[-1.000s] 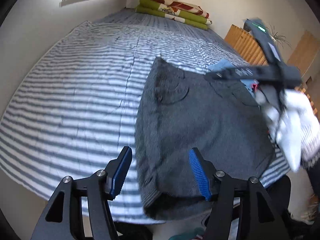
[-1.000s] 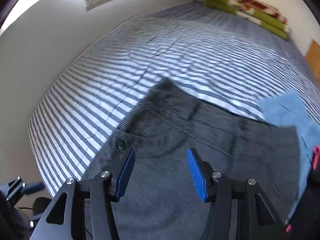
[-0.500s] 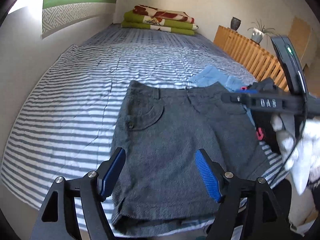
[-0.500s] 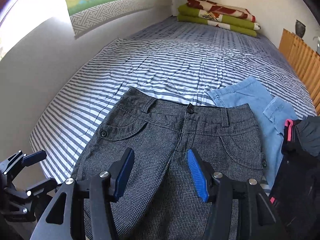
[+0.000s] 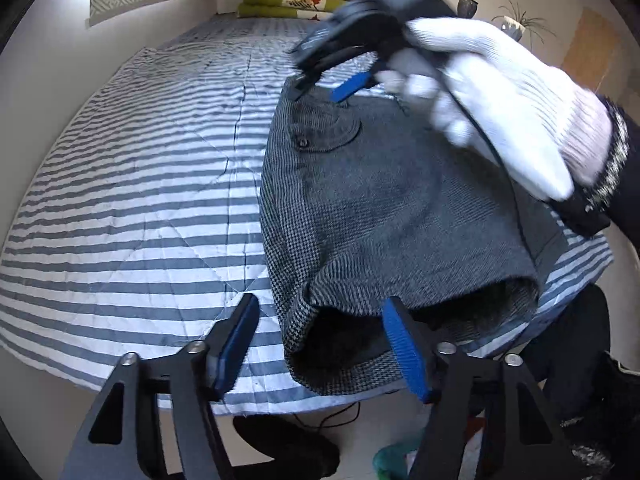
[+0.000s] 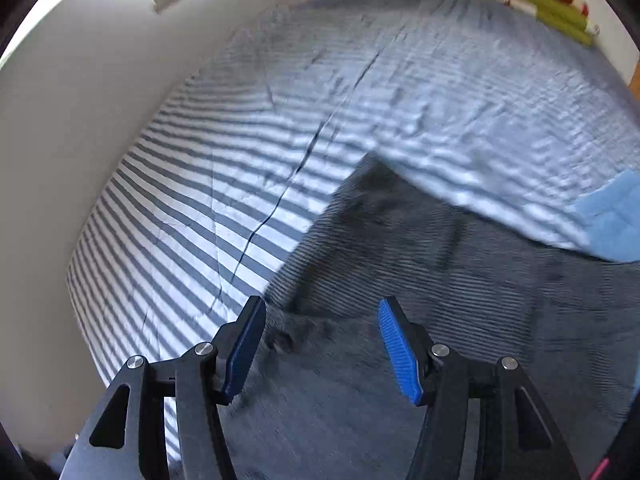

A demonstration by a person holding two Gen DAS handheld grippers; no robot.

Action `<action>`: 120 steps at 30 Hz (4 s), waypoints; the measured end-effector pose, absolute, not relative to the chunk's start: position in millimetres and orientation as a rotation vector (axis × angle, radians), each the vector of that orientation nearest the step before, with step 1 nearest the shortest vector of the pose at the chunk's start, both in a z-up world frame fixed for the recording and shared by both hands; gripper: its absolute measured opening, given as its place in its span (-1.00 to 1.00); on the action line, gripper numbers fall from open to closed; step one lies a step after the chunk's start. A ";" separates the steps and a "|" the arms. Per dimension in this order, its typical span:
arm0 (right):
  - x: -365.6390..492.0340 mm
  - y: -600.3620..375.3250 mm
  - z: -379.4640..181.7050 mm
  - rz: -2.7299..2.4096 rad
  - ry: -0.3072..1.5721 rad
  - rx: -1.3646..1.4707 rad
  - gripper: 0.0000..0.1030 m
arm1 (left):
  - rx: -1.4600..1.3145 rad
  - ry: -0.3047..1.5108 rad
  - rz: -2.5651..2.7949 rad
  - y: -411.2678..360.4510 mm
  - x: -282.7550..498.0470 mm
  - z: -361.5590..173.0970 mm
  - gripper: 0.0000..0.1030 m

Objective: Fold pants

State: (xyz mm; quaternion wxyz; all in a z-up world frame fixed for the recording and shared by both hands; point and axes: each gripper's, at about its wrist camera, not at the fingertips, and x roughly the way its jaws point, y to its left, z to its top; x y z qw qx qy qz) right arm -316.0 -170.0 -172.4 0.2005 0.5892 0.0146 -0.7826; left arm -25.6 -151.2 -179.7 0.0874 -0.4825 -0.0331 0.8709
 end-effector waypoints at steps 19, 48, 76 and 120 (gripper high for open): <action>-354.7 -198.3 -173.7 -2.197 -0.110 1.583 -0.96 | -1.389 -0.260 2.636 -203.3 -13.0 -173.8 -0.81; 118.0 241.9 -42.9 -2.929 -0.425 1.385 -0.27 | -1.001 0.215 2.066 250.0 -42.6 -12.1 -0.45; -10.3 165.6 -74.3 -2.786 -0.082 1.308 0.48 | -1.298 -0.114 2.605 -28.2 -41.1 -91.0 0.43; -134.5 179.1 -124.1 -2.637 -0.108 1.527 0.48 | -1.309 0.148 2.459 74.7 -50.2 -143.1 0.74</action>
